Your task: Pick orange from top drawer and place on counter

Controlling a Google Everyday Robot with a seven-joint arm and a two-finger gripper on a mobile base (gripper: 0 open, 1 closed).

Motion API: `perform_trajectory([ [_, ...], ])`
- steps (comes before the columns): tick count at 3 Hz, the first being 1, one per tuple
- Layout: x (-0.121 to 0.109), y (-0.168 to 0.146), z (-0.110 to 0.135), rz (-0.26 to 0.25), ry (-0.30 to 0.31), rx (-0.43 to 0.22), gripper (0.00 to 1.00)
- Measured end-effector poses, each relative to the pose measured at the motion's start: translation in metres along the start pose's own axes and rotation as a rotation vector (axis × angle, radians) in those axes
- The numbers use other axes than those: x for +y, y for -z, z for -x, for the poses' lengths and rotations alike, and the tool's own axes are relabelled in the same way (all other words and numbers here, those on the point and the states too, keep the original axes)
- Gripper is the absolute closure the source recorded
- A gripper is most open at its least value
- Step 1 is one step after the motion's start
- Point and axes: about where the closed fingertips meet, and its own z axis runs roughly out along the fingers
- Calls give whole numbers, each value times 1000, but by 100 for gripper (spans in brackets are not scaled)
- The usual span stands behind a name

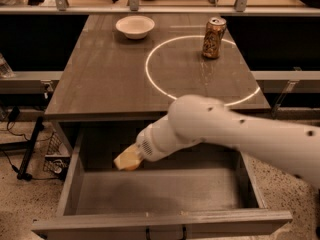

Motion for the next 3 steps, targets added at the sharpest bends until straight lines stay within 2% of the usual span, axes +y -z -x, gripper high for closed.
perform_trajectory([
  [1, -60, 101, -9, -86, 99, -13, 100],
  [2, -51, 93, -8, -71, 144, -1, 100],
  [3, -51, 93, -7, -72, 138, -3, 100],
])
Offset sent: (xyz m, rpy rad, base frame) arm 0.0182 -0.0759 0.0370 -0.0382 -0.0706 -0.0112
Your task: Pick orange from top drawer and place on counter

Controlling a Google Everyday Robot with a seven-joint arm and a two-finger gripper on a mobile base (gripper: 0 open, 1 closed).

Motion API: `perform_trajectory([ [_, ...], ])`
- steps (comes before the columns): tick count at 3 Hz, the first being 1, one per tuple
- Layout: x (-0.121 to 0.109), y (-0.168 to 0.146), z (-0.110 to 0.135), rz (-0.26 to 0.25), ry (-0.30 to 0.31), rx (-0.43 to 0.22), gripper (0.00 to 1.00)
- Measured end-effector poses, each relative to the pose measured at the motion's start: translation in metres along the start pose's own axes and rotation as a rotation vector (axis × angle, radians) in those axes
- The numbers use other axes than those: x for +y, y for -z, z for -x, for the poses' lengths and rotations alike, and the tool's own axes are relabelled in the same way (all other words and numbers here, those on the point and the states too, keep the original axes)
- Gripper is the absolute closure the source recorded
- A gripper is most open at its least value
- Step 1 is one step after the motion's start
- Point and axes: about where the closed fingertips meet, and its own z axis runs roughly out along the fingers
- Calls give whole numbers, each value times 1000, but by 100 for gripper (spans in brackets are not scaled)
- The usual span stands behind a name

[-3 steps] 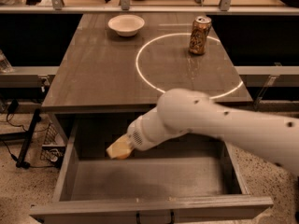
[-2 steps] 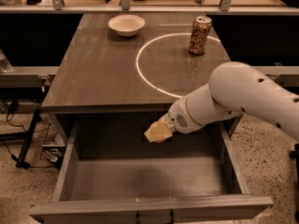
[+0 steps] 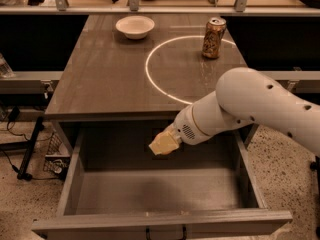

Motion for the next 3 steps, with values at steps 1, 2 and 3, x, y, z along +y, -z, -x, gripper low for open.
perform_trajectory([
  [1, -4, 52, 16, -90, 44, -16, 100],
  [2, -7, 109, 55, -185, 143, -40, 100],
  [3, -9, 143, 96, -252, 235, -68, 100],
])
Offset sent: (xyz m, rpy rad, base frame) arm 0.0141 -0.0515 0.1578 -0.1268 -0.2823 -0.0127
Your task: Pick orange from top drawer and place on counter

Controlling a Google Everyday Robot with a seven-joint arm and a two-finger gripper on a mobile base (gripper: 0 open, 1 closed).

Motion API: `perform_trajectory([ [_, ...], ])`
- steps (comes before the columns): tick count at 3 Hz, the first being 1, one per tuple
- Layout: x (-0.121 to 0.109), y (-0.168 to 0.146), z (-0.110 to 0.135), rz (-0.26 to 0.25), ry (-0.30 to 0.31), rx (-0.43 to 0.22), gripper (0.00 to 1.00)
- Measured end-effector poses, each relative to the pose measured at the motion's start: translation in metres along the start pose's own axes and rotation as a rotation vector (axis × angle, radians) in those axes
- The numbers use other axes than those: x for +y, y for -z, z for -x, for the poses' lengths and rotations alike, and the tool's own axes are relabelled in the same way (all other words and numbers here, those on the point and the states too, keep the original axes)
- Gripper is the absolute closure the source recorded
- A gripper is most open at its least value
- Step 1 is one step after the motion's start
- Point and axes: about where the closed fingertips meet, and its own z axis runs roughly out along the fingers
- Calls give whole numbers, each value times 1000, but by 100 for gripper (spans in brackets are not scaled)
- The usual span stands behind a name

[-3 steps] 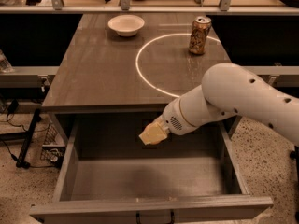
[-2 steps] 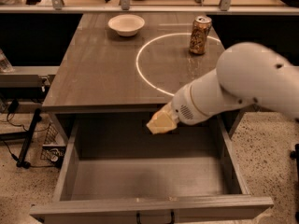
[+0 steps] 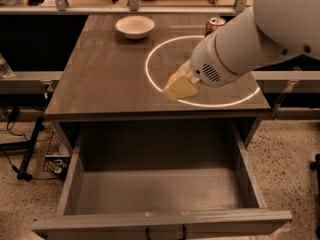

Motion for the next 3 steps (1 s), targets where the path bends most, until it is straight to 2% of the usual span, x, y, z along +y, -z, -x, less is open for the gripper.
perform_trajectory([
  [1, 0, 0, 0, 0, 0, 0, 100],
  [2, -5, -6, 10, -4, 26, -12, 100],
  [3, -19, -23, 24, -11, 54, -48, 100],
])
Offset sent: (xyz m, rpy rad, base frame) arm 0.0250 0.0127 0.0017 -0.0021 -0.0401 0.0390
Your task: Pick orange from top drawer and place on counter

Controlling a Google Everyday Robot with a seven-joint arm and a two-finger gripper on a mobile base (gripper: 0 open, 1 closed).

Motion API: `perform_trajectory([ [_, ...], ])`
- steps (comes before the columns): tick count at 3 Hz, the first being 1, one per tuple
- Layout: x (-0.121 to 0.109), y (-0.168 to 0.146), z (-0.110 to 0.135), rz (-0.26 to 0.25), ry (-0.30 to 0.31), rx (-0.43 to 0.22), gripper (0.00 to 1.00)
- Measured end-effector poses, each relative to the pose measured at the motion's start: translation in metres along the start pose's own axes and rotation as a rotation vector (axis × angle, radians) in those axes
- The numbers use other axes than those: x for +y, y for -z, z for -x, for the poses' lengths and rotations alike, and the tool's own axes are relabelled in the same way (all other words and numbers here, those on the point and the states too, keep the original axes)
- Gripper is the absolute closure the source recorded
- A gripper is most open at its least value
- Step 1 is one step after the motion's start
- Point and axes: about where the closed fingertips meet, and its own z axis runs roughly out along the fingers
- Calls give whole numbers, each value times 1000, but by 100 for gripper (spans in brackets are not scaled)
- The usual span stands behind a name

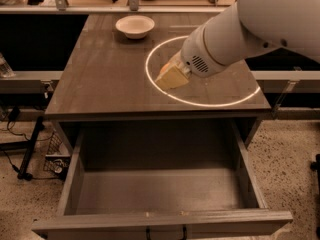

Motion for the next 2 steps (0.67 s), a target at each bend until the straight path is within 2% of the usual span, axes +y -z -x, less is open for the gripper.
perform_trajectory([
  [2, -28, -71, 24, 14, 11, -132, 100],
])
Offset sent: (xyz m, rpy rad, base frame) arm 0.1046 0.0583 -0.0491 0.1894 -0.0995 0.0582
